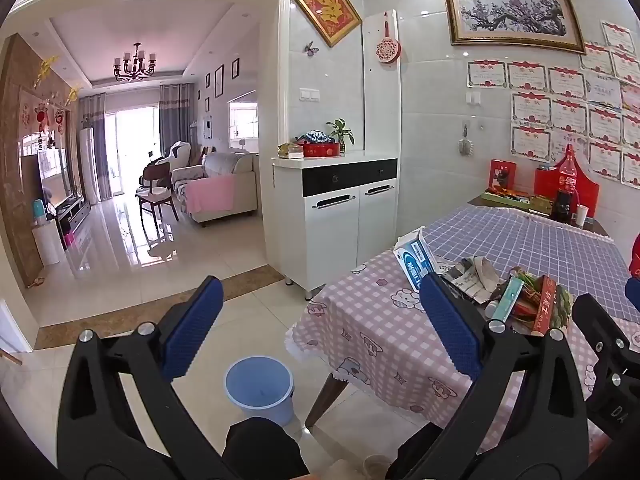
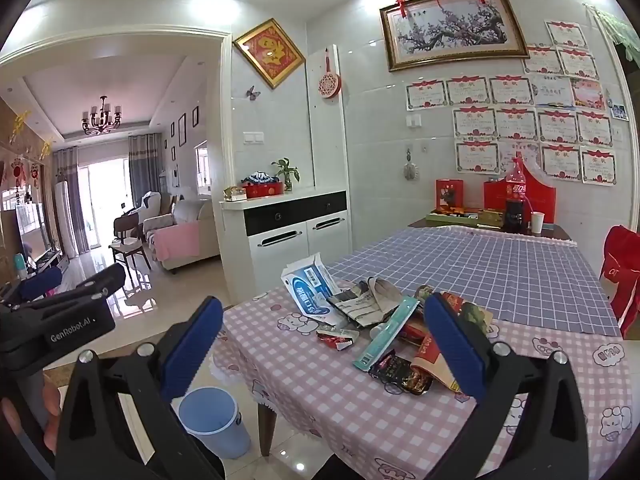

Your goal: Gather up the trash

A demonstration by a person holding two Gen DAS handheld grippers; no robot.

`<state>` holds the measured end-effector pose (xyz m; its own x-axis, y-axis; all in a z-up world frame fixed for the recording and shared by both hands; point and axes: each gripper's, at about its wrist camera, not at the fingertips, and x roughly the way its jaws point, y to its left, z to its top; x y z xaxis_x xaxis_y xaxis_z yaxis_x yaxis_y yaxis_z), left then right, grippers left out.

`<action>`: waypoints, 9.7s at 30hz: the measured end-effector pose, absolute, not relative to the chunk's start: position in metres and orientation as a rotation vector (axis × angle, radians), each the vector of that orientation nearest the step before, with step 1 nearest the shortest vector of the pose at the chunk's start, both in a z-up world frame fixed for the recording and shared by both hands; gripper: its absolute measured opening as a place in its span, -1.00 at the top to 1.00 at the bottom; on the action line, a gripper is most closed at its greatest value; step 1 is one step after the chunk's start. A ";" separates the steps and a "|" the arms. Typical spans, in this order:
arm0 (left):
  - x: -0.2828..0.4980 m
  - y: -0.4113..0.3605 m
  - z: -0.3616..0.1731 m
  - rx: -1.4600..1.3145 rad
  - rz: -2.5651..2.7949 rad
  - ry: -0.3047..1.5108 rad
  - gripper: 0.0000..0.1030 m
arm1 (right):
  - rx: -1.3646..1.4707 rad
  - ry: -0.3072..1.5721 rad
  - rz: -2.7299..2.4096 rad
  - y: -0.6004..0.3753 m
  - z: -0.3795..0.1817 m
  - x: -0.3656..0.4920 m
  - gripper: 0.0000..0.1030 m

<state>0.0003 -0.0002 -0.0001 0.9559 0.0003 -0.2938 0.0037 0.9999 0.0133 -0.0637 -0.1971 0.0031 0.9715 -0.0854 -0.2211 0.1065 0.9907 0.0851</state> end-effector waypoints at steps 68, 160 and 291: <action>0.009 -0.006 -0.014 0.022 -0.009 0.311 -0.87 | 0.102 0.233 -0.094 -0.195 -0.003 -0.058 -0.92; 0.107 -0.078 -0.089 0.149 -0.181 0.579 -0.87 | 0.303 0.455 -0.224 -0.301 -0.092 0.019 -0.91; 0.372 0.274 -0.304 -0.405 0.274 1.035 -0.38 | 0.083 0.976 0.522 0.128 -0.254 0.402 0.68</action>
